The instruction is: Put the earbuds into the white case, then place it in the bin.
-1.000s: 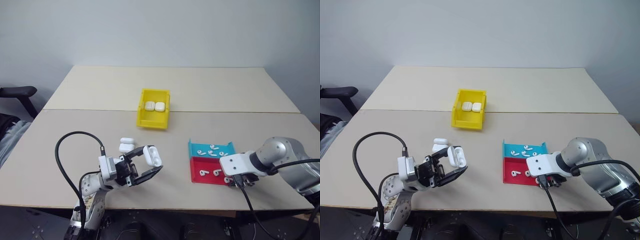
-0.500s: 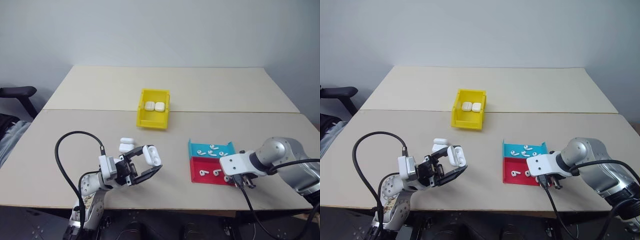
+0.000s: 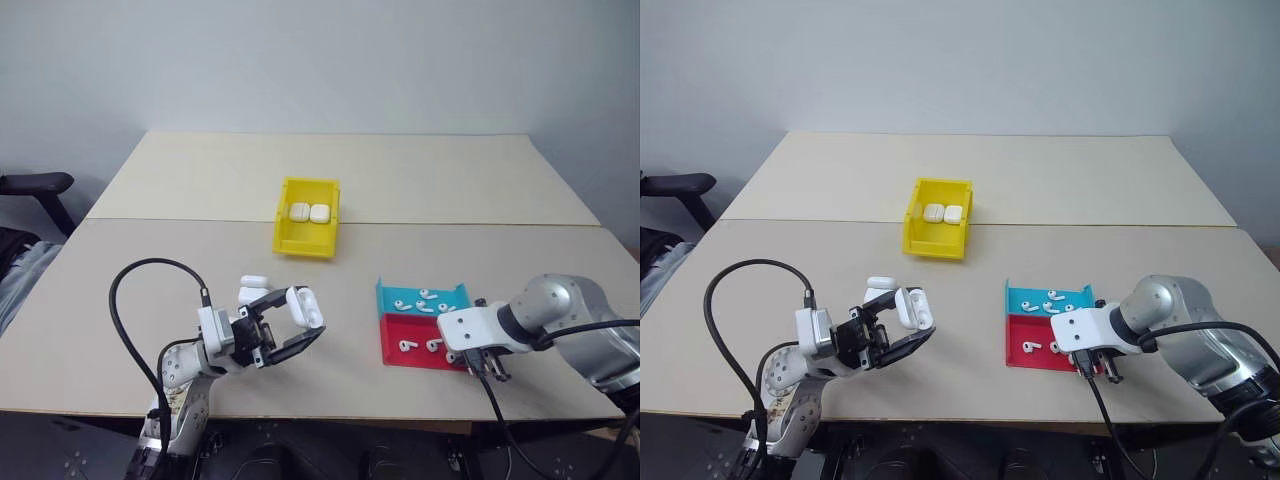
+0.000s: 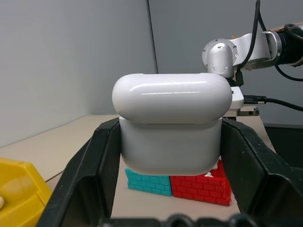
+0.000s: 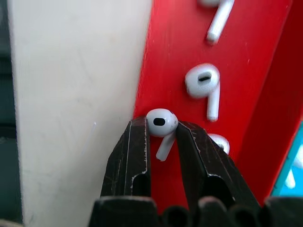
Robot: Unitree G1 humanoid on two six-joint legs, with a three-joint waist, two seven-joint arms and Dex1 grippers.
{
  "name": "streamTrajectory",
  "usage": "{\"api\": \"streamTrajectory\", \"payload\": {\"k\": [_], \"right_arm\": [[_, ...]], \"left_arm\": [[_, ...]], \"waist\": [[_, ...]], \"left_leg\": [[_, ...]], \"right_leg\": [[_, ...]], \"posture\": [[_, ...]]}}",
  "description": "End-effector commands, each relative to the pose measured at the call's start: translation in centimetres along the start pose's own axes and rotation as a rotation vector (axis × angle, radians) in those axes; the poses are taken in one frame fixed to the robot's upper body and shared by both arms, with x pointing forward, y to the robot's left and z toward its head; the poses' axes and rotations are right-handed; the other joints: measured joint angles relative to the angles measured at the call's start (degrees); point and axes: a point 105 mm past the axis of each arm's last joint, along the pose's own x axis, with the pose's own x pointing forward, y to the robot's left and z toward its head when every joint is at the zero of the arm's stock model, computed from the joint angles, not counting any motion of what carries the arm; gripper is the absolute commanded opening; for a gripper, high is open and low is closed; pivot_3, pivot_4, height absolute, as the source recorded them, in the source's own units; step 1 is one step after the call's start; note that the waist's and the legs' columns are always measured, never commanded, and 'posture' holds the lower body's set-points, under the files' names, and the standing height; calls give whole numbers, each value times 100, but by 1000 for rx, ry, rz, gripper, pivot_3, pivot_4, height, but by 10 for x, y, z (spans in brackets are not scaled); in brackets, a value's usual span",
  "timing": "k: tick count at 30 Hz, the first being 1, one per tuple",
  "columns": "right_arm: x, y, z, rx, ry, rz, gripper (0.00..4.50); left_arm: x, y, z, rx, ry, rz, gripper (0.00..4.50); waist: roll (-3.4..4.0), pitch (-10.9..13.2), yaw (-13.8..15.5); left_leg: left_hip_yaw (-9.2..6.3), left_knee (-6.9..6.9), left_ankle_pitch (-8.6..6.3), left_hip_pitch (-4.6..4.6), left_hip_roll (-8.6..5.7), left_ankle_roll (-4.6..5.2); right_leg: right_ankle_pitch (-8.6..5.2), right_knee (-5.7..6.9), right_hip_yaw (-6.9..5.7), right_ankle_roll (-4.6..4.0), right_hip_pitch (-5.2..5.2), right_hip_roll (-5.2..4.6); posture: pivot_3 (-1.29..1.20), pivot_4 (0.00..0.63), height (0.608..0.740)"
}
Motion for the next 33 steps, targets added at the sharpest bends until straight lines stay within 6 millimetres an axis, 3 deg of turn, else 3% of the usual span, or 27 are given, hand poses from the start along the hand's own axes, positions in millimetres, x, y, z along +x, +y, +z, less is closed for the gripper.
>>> {"api": "streamTrajectory", "payload": {"k": [1,7,15,21,33], "right_arm": [[-55,-24,32,7,-174,-198,690],[-119,-45,75,3,-594,-467,690],[-149,-32,118,-99,-1102,-548,690],[-146,-17,146,-209,-1350,-455,690],[-113,-19,165,-289,-1412,-344,690]], "left_arm": [[22,2,27,22,-129,-47,2817],[41,-3,46,-36,-223,-146,2817],[47,-6,48,-112,-249,-241,2817],[52,-8,47,-140,-246,-299,2817],[55,-10,44,-146,-240,-324,2817]], "waist": [[-1,0,2],[-4,0,-3],[-3,0,-3],[-2,0,-4],[-1,-1,-5]], "left_leg": [[-1,0,0,-1,0,0],[-7,-1,0,3,2,0],[0,-1,0,1,0,0],[-4,-1,0,1,0,0],[-3,-1,0,2,0,0]], "right_leg": [[0,0,0,0,0,0],[1,-6,-2,-1,7,6],[2,-1,-2,0,7,5],[2,0,-2,0,6,6],[2,2,-2,0,6,6]], "posture": [[0,150,740],[0,150,740],[0,150,740],[0,150,740],[0,150,740]]}}
